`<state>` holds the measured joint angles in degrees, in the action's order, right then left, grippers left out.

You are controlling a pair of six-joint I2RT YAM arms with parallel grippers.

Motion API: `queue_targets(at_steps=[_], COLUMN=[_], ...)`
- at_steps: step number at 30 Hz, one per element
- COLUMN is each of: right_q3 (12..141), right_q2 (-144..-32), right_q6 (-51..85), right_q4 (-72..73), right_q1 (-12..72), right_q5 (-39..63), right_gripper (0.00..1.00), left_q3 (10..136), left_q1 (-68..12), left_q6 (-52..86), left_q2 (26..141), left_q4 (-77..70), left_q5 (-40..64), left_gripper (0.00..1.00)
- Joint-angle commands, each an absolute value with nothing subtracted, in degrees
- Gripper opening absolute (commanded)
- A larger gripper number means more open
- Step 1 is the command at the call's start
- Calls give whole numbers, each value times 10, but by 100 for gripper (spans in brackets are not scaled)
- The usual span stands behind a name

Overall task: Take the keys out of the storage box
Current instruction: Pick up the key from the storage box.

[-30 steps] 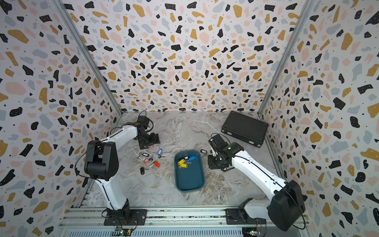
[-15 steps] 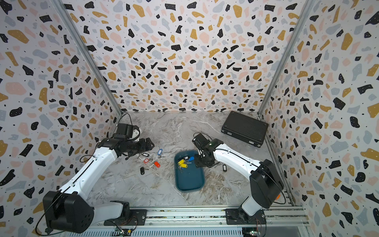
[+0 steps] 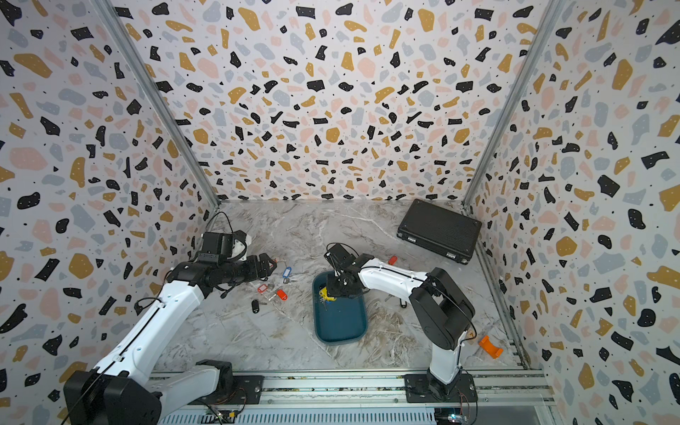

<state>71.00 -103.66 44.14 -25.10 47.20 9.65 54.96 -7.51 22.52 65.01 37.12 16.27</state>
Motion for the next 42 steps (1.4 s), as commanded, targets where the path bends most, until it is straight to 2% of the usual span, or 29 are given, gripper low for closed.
queue_targets(at_steps=[1,8,15,27,33,34,37,39,42], right_q3=[729,717,706,638,629,632,649,663,675], right_q2=[-1041,-1084,-1113,-985,-954,-950,-952,-958,-961], right_q6=[483,514,510,427,398,393,379,377,379], right_q4=[-180,-86,-118,-276,-321,-328,-358,-377,-385], right_q1=[475,486,505,505,503,503,503,504,510], right_q5=[91,88,71,-37,-47,-40,-16,-1,17], right_gripper=[0,0,0,0,0,1,15,21,25], left_q3=[548,547,547,548,547,547,547,547,547], left_q1=[-76,-76,-76,-76,-77,-77,-77,-77,-77], left_q6=[221,221,220,221,220,220,220,220,220], left_q2=[646,647,654,657,657,657,658,659,660], left_q4=[351,351,352,352,352,352,352,352,352], left_q5=[170,169,172,181,183,182,183,183,183], left_gripper=[92,92,92,92,92,92,92,92,92])
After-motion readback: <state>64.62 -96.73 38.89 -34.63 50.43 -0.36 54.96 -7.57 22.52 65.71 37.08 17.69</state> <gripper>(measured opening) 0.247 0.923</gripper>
